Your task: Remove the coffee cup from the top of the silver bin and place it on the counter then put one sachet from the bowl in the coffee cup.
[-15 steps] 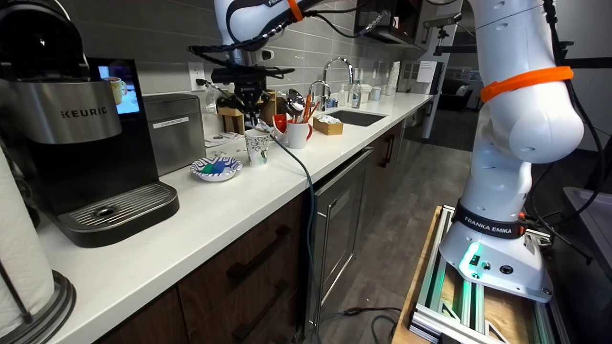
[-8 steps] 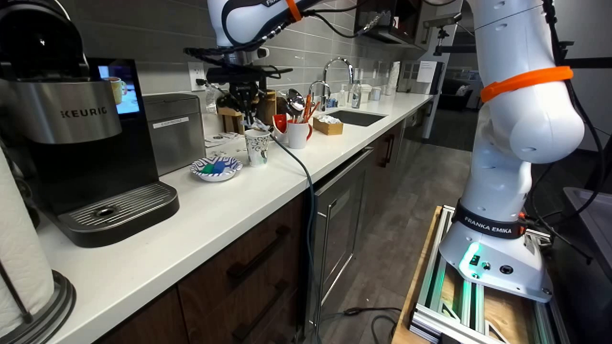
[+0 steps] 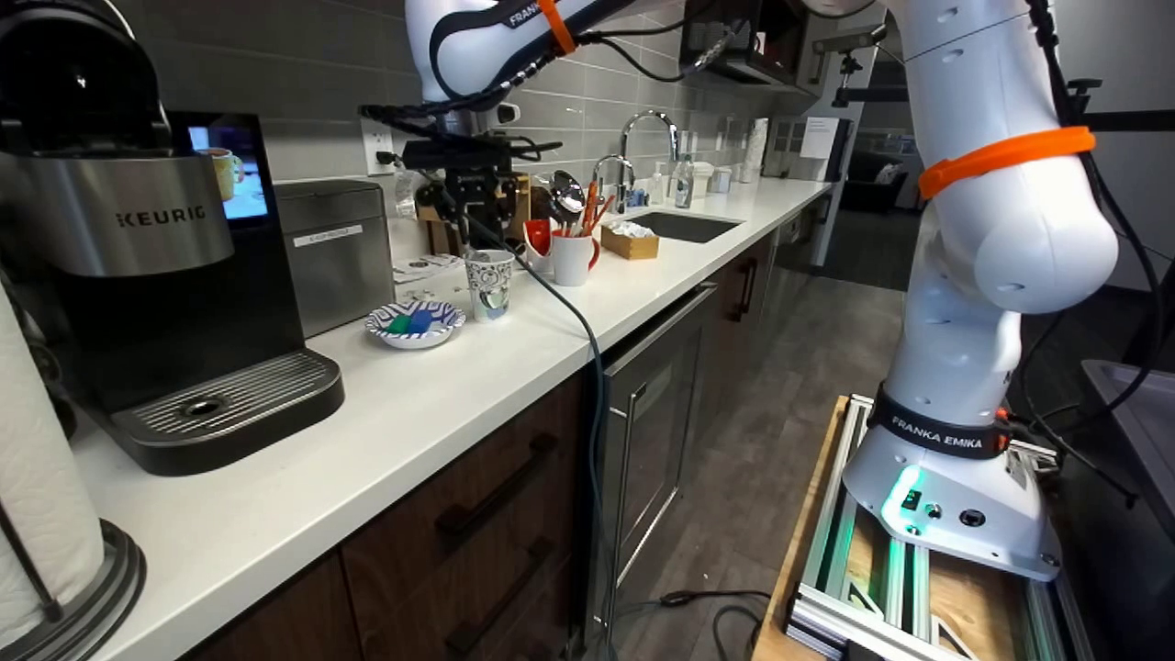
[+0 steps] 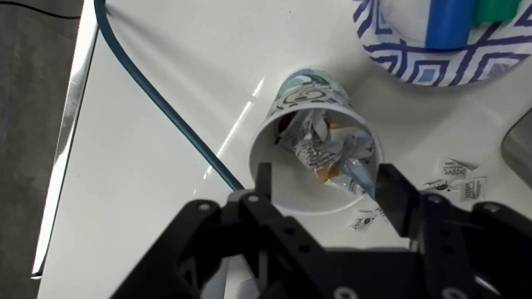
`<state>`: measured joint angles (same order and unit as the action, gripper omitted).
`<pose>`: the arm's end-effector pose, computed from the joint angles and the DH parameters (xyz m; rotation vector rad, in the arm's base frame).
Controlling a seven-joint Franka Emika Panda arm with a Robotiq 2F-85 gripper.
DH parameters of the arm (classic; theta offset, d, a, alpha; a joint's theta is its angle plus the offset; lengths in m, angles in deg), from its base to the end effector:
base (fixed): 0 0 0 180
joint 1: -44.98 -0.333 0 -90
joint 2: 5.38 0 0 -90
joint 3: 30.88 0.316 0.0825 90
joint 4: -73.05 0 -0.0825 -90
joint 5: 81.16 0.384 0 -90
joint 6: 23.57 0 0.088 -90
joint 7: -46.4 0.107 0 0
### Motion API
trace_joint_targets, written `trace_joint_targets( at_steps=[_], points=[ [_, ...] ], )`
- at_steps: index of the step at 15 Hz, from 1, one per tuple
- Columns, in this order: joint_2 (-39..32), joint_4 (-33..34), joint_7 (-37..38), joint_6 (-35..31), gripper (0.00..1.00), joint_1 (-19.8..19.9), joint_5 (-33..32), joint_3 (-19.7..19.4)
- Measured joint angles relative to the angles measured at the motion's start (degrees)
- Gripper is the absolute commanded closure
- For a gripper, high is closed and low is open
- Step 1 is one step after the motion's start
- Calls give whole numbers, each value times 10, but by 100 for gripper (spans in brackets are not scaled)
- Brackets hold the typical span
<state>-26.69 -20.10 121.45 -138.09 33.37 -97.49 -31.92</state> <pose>0.6562 0.1064 0.4090 2.5722 -1.4141 0.2676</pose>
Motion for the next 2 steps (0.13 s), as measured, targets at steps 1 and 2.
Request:
trace_joint_targets(
  at_steps=[1,2],
  points=[
    [2,-1,-9,0,0,3,12,2],
    [5,-5,-24,-2,13,7,26,5]
  ],
)
